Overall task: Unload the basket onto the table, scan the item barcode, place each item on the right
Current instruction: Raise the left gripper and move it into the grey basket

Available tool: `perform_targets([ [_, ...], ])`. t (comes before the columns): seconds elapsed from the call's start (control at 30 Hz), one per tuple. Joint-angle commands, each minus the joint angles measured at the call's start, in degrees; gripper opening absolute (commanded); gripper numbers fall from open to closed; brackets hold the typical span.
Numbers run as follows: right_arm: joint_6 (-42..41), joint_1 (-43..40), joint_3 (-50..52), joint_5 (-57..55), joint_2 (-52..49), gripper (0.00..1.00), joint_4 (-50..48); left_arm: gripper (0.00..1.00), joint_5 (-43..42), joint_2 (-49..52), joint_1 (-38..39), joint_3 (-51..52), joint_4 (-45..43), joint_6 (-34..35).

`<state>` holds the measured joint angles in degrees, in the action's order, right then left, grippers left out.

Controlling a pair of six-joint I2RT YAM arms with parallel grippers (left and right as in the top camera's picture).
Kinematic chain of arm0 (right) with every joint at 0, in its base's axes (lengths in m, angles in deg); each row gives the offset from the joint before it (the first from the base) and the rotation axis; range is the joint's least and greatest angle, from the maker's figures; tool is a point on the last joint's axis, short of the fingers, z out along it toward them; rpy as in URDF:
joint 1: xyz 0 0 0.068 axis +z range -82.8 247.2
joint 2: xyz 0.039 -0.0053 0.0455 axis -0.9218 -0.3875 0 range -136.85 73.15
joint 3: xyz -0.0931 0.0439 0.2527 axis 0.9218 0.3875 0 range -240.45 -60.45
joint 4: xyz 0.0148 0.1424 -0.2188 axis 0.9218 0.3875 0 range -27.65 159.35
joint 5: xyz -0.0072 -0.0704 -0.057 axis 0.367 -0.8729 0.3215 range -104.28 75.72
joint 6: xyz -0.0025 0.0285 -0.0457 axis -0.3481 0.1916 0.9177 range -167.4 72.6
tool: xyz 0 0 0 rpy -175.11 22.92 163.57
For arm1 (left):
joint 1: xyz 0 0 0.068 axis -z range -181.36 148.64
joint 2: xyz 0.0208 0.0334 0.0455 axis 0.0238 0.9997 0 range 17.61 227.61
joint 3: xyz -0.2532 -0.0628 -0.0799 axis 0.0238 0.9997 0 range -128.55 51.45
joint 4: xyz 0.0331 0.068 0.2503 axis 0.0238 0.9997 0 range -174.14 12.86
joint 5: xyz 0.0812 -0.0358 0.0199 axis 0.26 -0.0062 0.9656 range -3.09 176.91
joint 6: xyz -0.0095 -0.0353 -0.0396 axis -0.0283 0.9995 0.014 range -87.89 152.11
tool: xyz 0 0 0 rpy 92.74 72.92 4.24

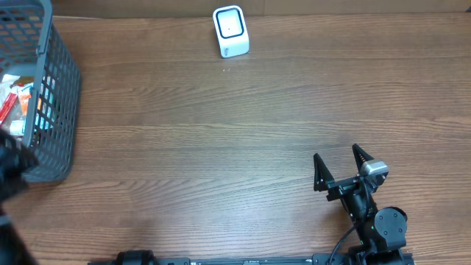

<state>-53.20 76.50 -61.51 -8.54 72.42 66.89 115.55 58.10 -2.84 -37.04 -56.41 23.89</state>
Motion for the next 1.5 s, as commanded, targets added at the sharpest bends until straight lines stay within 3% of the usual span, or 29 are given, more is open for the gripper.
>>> perform_targets([
  [0.0,-0.20,-0.28,0.59,-0.07,0.33,1.00,-0.22,1.00,8.70,5.92,0.37,0.26,0.33,-2.05],
  [0.33,-0.20,-0.28,0.59,-0.07,0.33,1.00,-0.22,1.00,10.91,19.87,-1.38,-1.25,2.93,-0.98],
  [0.5,-0.20,-0.28,0.59,-0.07,0.33,1.00,-0.22,0.99,4.52,25.24,-7.34,-2.58,8.09,2.75],
  [0.6,-0.20,-0.28,0.59,-0.07,0.33,1.00,-0.22,0.99,-5.79,28.02,-14.34,-4.61,11.74,6.08],
  [0.83,-0.20,-0.28,0.59,-0.07,0.33,1.00,-0.22,1.00,-42.12,36.76,-34.56,-15.61,19.10,13.84],
  [0.97,-0.20,-0.28,0.59,-0.07,0.33,1.00,-0.22,1.00,-53.11,42.84,-41.55,-20.22,22.08,14.67],
  [1.17,-0.20,-0.28,0.59,-0.07,0.33,1.00,-0.22,1.00,-53.53,51.95,-45.42,-20.33,27.45,12.92],
  [1.37,-0.20,-0.28,0.59,-0.07,0.33,1.00,-0.22,1.00,-44.22,56.87,-45.92,-20.31,32.28,12.85],
  [1.47,-0.20,-0.28,0.59,-0.07,0.33,1.00,-0.22,1.00,-42.86,58.14,-45.72,-20.31,32.22,6.29],
])
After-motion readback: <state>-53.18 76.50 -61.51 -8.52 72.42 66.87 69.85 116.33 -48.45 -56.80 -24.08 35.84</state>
